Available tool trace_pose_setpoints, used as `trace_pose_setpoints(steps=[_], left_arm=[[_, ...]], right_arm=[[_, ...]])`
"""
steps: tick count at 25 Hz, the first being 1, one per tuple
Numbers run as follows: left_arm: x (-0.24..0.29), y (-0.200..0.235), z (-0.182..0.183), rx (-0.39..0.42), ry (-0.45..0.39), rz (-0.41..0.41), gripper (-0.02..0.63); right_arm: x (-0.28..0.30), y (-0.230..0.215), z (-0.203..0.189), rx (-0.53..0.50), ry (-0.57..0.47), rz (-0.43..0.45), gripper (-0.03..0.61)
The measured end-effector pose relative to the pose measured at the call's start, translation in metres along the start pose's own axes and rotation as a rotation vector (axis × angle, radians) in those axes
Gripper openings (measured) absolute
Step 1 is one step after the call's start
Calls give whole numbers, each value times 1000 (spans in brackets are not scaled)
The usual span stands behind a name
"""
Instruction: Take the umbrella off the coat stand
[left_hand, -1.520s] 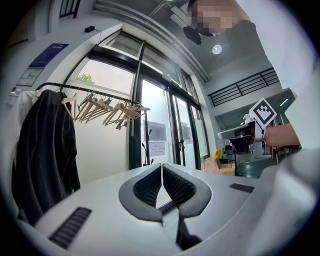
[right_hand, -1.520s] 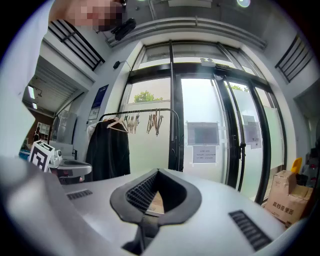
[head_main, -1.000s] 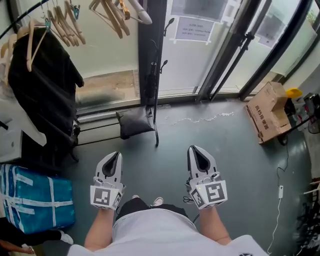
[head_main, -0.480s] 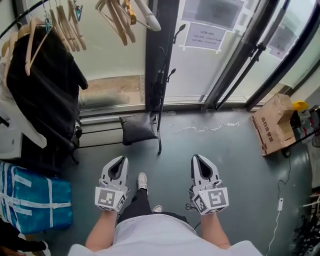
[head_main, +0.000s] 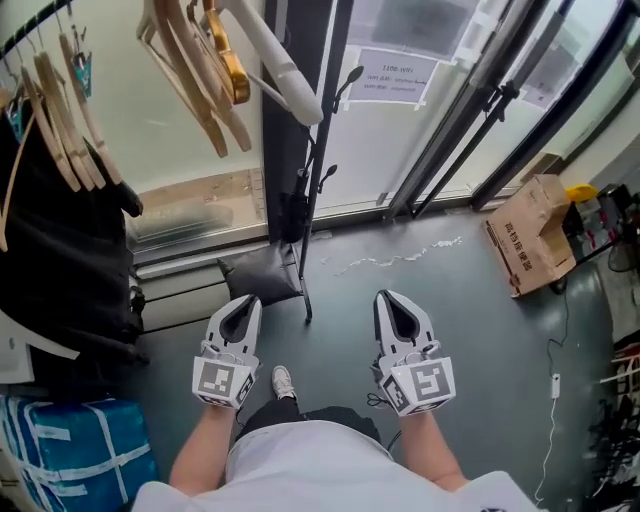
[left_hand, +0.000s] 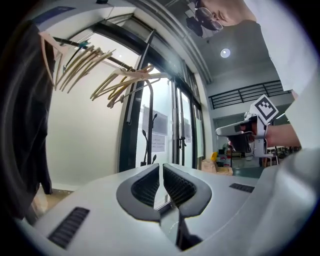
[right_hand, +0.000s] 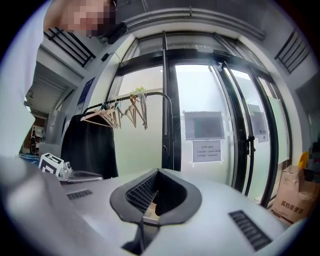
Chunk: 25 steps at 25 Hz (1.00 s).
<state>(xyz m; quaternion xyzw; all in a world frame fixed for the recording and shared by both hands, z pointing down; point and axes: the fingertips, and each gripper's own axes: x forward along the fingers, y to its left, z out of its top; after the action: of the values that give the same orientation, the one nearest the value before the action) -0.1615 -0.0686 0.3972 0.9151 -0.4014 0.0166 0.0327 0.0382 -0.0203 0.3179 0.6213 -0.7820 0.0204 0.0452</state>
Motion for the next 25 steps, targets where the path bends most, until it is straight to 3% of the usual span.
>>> trace_pose_setpoints(steps=[11,20,23,25], left_arm=[[66,22,-7,0,43,-54,29],[104,17,-4,36,77,-2,32],[126,18,-11,41,84,13,103],[142,19,-19,53,94,19,114]], right_arm=[[31,-25,-4,29,-3,-38,17],[58,-51,10,43,-54,76,18],[65,-60,15,26,-86,115,18],[69,-64,15,15,-98,136,18]])
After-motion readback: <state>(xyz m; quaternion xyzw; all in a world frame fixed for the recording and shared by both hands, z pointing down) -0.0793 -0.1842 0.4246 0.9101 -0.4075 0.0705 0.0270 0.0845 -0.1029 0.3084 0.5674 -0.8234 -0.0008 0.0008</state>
